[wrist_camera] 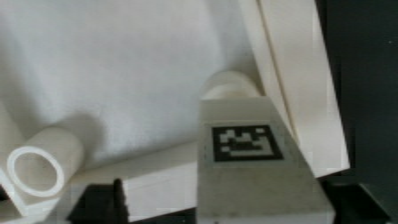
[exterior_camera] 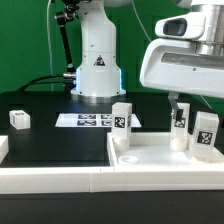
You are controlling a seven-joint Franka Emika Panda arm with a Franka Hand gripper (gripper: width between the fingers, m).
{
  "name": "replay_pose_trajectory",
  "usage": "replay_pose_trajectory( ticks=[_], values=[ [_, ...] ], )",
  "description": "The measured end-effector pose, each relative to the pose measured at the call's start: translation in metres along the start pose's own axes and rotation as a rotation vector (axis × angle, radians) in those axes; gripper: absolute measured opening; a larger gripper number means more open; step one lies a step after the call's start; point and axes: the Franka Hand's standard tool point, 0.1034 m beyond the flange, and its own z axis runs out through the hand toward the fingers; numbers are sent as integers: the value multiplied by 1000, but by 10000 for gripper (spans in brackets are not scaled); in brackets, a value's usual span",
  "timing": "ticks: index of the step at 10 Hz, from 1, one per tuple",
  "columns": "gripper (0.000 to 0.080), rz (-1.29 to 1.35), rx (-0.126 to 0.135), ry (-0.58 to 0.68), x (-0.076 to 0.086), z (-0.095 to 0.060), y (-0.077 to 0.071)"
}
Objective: Assemble square table
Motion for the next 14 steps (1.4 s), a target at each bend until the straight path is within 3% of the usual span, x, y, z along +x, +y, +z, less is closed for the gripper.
replay_pose_trajectory(
  ticks=[1, 2, 7, 14],
  values=[
    [440, 15, 2, 1, 0, 0, 0],
    [293, 30, 1, 1, 0, 0, 0],
    [293, 317, 2, 0, 0, 0, 0],
    [293, 971, 49, 52, -4, 1, 2]
  ],
)
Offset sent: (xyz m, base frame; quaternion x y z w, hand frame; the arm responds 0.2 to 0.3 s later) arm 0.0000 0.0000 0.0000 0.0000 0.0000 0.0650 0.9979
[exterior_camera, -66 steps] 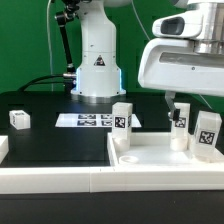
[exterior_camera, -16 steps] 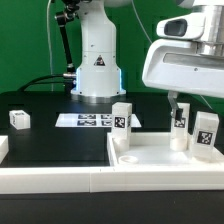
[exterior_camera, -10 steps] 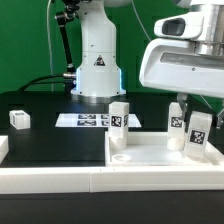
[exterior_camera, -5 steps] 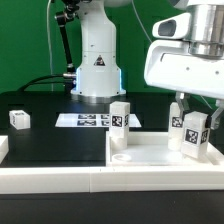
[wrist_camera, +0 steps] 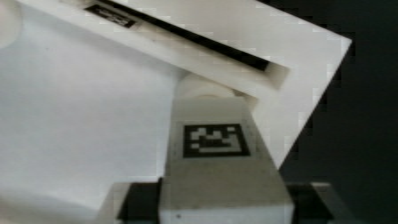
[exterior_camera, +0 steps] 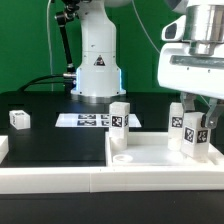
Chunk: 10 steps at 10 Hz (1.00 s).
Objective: Assemble square table
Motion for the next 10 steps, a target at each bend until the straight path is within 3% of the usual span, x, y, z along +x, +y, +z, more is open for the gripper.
replay_pose_trajectory(
  ticks=[7, 8, 10],
  values=[
    [293, 384, -2, -18, -4, 0, -1],
    [293, 531, 40, -29, -6, 2, -2],
    [293, 594, 64, -58, -11, 2, -2]
  ],
)
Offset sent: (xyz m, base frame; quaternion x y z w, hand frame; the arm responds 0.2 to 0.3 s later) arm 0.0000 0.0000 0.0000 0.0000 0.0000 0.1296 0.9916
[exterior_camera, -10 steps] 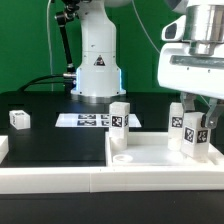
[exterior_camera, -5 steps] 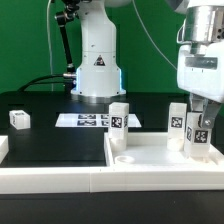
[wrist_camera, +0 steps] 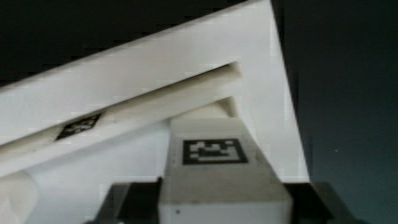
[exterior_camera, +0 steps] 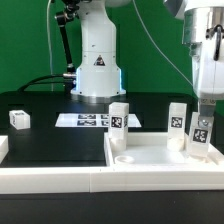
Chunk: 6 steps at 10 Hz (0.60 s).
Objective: Assemble square table
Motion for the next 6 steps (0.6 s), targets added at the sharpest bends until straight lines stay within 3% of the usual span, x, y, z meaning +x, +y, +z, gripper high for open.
replay_pose_trajectory(
  ticks=[2, 5, 6],
  values=[
    [293, 56, 15, -30, -7, 0, 1],
    [293, 36, 13, -41, -9, 1, 2],
    [472, 6, 14, -40, -9, 1, 2]
  ],
)
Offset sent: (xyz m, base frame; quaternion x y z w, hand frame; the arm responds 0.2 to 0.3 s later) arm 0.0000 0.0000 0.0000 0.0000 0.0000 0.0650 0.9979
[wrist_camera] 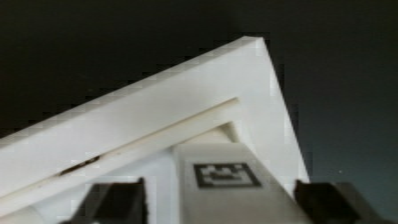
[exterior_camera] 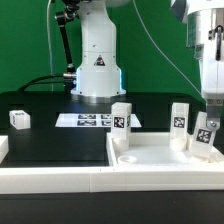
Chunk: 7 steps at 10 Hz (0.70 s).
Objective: Assemble square table
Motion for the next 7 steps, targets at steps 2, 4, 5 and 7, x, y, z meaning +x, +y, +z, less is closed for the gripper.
replay_pose_trajectory(
  ticks=[2, 4, 5, 7],
  values=[
    [609, -181, -17, 6, 9, 0, -5],
    [637, -337, -13, 5, 11, 1, -7],
    [648, -389, -13, 5, 11, 1, -7],
    [648, -539, -21, 9, 12, 1, -7]
  ],
)
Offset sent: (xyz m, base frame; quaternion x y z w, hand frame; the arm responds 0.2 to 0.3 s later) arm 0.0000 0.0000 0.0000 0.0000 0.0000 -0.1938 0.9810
